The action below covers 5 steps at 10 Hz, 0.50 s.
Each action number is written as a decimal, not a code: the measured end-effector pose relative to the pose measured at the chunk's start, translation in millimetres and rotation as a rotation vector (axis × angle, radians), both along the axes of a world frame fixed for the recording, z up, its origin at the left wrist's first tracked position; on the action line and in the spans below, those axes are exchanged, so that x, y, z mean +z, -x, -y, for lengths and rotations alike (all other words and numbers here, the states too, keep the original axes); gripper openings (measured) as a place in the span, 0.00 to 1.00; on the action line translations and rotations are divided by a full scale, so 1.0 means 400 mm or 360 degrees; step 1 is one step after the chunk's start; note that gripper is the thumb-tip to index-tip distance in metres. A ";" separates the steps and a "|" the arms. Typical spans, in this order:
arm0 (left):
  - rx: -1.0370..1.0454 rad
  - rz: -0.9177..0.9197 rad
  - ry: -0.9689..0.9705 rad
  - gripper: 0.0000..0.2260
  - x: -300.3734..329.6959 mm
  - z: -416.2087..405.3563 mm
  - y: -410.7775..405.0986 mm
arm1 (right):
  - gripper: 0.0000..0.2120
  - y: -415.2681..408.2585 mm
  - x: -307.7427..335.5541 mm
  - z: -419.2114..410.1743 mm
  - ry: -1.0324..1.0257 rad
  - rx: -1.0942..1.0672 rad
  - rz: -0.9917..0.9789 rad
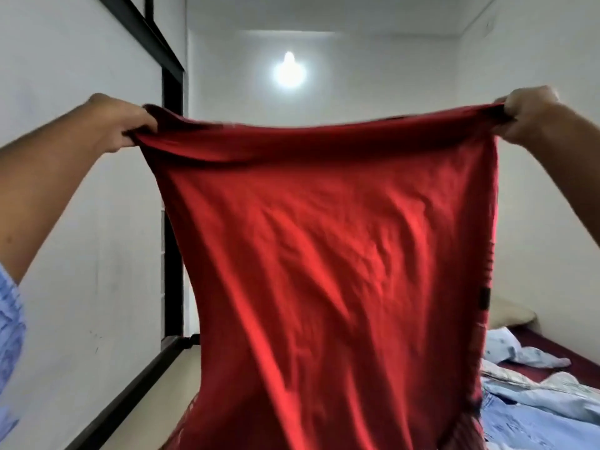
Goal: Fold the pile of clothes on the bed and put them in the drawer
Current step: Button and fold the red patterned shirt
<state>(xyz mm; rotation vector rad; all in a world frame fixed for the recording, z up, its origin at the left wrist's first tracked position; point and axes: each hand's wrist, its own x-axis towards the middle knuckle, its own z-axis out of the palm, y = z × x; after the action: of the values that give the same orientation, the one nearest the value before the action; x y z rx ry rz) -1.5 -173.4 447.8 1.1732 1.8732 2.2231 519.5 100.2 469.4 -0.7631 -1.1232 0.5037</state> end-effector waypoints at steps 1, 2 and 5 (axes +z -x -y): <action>0.0033 -0.0047 0.0067 0.07 0.011 -0.018 0.039 | 0.24 -0.088 0.112 -0.222 0.0057 0.0273 0.0183; 0.0233 -0.0141 0.0232 0.09 0.012 -0.005 0.037 | 0.14 0.032 0.065 0.057 0.0132 0.0148 0.0423; 0.0138 -0.0198 0.0464 0.11 0.011 -0.051 0.118 | 0.23 0.076 0.078 0.127 0.0221 -0.0052 0.1747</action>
<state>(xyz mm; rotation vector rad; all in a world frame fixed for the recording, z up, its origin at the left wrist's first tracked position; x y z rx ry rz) -48.7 -153.0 452.4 1.2231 2.2412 1.8651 489.0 49.6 500.6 -1.2289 -2.0900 0.0940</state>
